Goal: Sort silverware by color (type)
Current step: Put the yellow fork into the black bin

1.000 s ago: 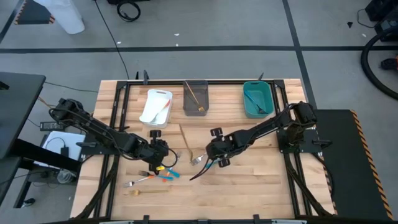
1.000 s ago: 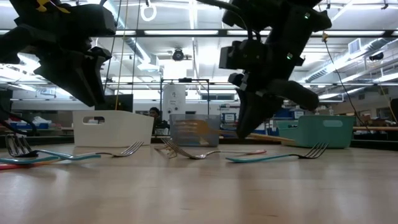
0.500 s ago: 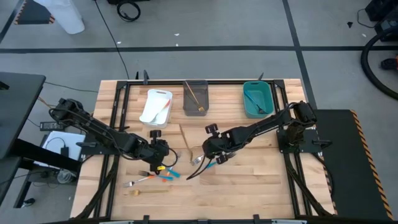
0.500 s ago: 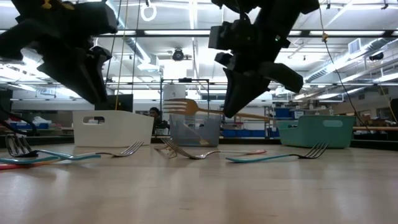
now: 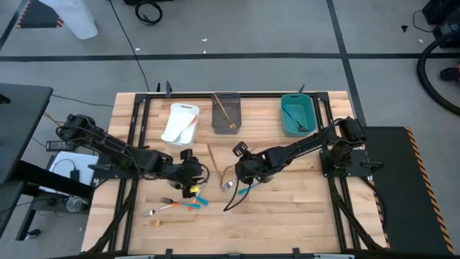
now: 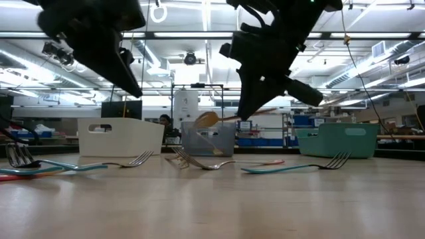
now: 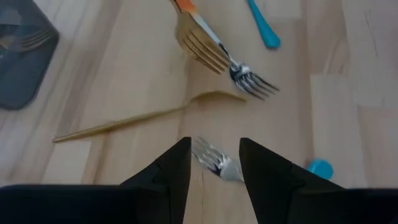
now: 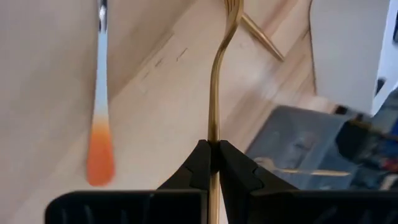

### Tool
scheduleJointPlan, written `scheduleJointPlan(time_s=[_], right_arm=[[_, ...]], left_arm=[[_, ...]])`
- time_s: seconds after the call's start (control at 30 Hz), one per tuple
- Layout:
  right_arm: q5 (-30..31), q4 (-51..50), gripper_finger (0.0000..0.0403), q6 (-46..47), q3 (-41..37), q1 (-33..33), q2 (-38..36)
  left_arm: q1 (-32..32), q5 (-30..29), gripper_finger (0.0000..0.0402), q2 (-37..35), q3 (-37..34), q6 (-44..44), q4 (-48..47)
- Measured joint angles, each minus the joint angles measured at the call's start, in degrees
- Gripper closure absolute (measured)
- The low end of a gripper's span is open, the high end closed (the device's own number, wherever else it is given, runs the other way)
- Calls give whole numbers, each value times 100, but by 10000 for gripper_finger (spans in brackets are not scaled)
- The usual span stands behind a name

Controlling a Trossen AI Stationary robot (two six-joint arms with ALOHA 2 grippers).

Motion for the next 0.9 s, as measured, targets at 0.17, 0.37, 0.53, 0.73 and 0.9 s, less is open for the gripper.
scheduleJointPlan(time_s=[0.17, 0.37, 0.53, 0.73, 0.9], right_arm=[[365, 12, 378, -1146, 0, -62, 0], [585, 166, 378, -1803, 0, -333, 0], [602, 282, 380, -2426, 0, -582, 0], [670, 772, 381, -3290, 0, -835, 0], [564, 1320, 382, -4037, 0, -1097, -34]], left_arm=[[134, 10, 256, 0, 0, -122, 77], [201, 12, 256, 0, 0, -343, 101], [186, 14, 256, 0, 0, -371, 173], [190, 14, 256, 0, 0, -467, 199], [190, 14, 256, 0, 0, -506, 199]])
